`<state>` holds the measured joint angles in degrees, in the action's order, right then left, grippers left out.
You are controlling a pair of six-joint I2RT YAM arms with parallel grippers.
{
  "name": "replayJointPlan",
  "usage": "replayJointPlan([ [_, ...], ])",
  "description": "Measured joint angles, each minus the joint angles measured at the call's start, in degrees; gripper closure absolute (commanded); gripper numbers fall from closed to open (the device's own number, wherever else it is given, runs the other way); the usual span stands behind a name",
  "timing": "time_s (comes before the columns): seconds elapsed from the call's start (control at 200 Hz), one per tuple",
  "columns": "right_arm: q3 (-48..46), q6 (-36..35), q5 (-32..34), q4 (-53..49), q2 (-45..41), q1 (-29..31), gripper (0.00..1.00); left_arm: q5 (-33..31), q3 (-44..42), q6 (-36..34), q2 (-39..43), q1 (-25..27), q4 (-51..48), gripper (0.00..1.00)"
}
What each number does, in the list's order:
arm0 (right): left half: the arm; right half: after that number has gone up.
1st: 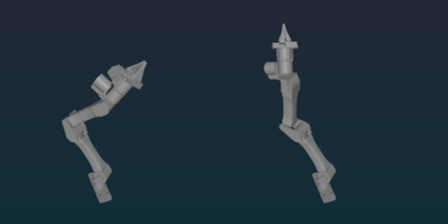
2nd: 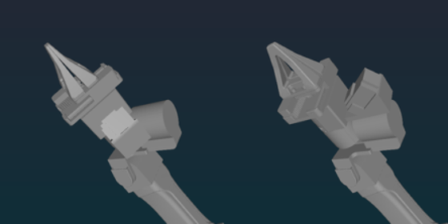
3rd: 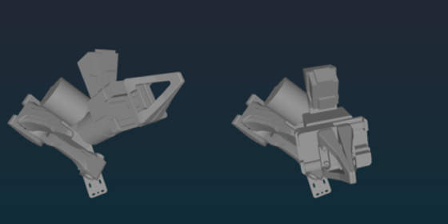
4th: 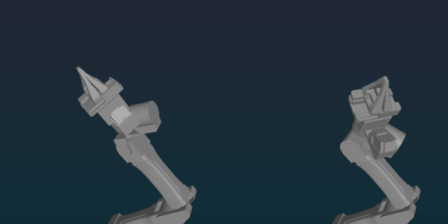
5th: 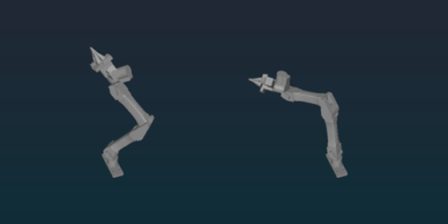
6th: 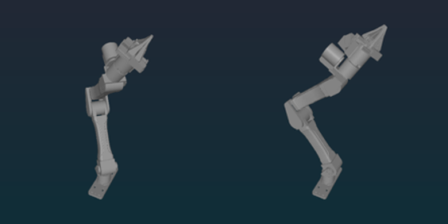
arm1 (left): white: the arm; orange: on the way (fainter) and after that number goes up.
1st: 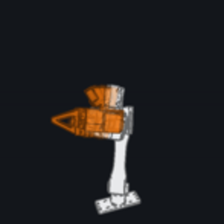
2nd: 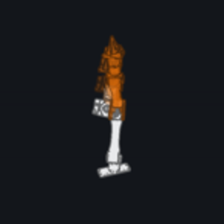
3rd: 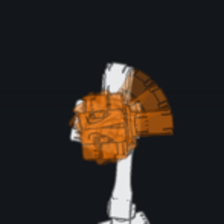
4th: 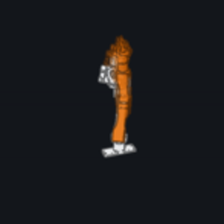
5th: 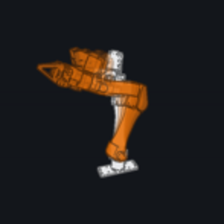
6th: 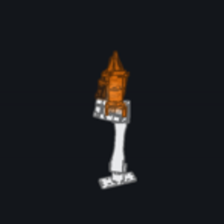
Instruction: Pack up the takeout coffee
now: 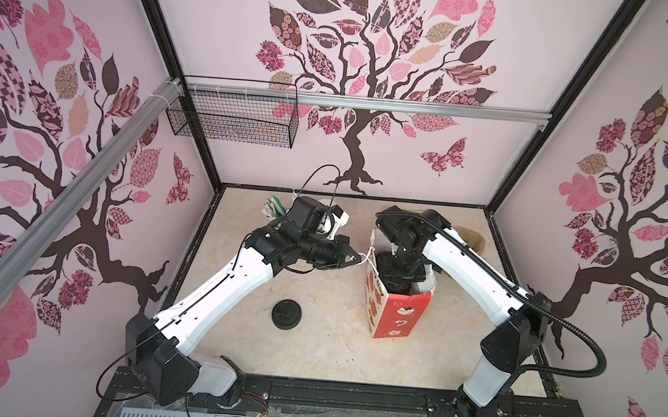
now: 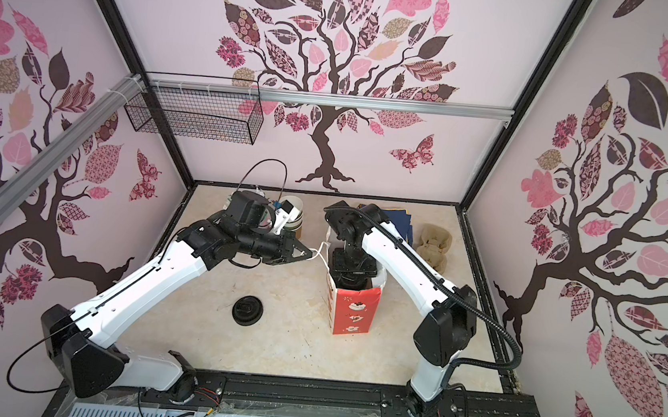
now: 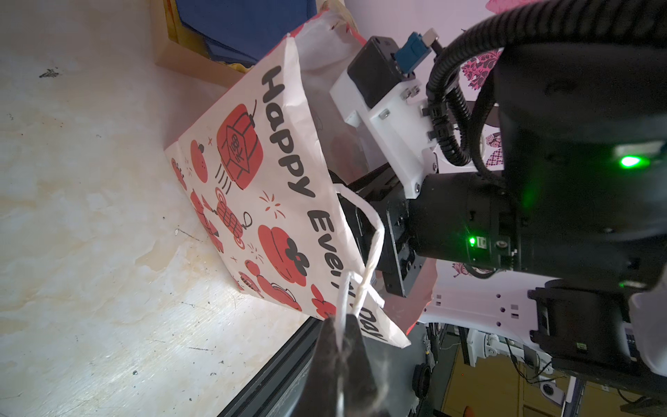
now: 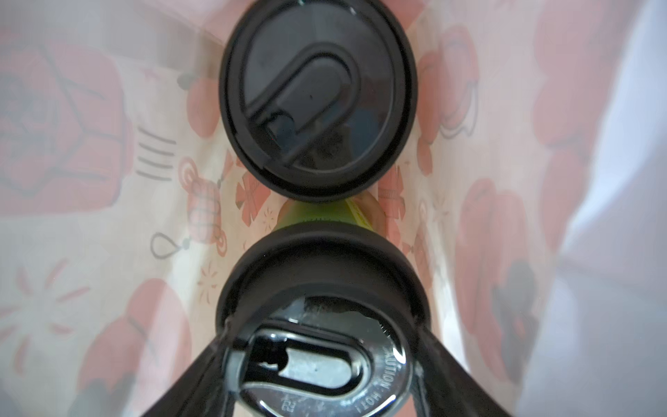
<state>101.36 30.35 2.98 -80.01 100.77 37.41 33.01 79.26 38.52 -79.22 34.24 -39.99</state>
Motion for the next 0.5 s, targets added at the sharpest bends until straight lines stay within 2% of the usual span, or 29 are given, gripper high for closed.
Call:
replayJointPlan([
  [0.5,-5.2,-0.4,-1.7,2.1,-0.1,0.0,0.31,-0.5,0.0,0.0,0.0,0.0,0.0,1.00],
])
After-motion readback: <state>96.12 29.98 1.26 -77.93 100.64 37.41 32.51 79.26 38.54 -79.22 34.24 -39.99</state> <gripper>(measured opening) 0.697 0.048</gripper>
